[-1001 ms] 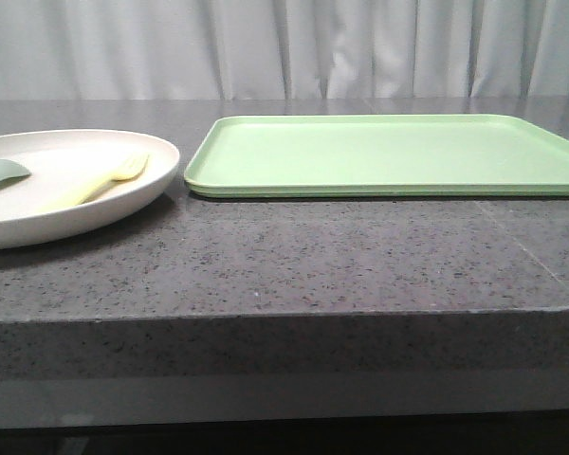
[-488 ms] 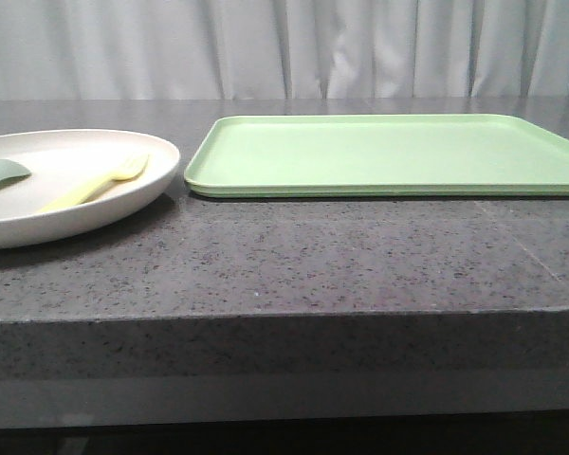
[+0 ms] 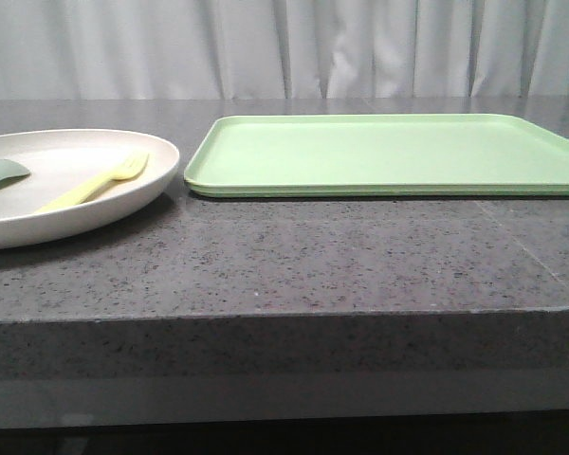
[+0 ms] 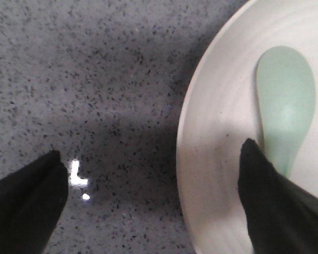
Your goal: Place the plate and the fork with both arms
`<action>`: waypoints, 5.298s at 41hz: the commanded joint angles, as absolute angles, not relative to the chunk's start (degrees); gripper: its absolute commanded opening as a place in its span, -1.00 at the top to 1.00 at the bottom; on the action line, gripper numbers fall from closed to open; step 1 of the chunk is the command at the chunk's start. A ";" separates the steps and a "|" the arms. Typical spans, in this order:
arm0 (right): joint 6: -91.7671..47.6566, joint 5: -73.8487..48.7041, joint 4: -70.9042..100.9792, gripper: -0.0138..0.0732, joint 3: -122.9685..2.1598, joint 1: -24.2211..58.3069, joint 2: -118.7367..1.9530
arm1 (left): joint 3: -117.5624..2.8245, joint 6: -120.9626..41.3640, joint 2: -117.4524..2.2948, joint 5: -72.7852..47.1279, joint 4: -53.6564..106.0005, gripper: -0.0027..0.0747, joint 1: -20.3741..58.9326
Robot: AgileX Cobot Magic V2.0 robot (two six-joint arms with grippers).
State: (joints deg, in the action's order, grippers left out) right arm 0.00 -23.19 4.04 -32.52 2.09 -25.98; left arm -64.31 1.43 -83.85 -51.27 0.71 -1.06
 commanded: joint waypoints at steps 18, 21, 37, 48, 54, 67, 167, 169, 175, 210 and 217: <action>-0.34 -19.18 4.16 -0.80 -34.19 1.90 -26.60 | -66.34 1.51 -87.07 -48.38 3.98 -0.43 -1.04; -0.34 -19.18 4.16 -0.80 -34.19 1.90 -26.60 | -66.34 1.51 -87.07 -48.49 4.40 -0.29 -1.04; -0.34 -19.18 4.16 -0.80 -34.19 1.90 -26.60 | -66.34 1.51 -87.07 -48.49 4.63 0.83 -1.04; -0.34 -19.18 4.16 -0.80 -34.19 1.90 -26.60 | -66.34 -0.34 -87.07 -48.60 7.22 0.98 -1.98; -0.34 -19.49 4.17 -0.80 -34.19 1.90 -26.60 | -66.34 -8.44 -87.07 -49.11 19.57 0.98 -6.31; -0.34 -20.19 4.17 -0.80 -34.19 1.90 -26.60 | -66.34 -20.11 -87.07 -52.50 40.21 0.98 -15.98; -0.34 -19.45 4.17 -0.80 -34.19 3.27 -26.60 | -99.29 4.91 -115.96 -33.73 40.03 0.92 25.34; -0.34 -19.45 4.17 -0.80 -34.19 3.27 -26.60 | -99.29 4.91 -116.25 -33.82 40.28 0.86 25.62; -0.34 -19.45 4.17 -0.80 -34.19 3.27 -26.60 | -99.29 4.91 -116.40 -33.58 40.28 0.59 25.98; -0.34 -19.52 4.17 -0.80 -34.19 3.27 -26.60 | -101.27 1.24 -102.56 -42.56 24.22 0.50 20.58; -0.34 -19.52 4.17 -0.80 -34.19 3.27 -26.60 | -101.27 1.24 -100.10 -44.86 19.43 0.98 20.25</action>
State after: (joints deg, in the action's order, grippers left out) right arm 0.00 -24.16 4.04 -32.52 3.21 -25.98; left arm -99.35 1.51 -104.42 -46.25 20.23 20.58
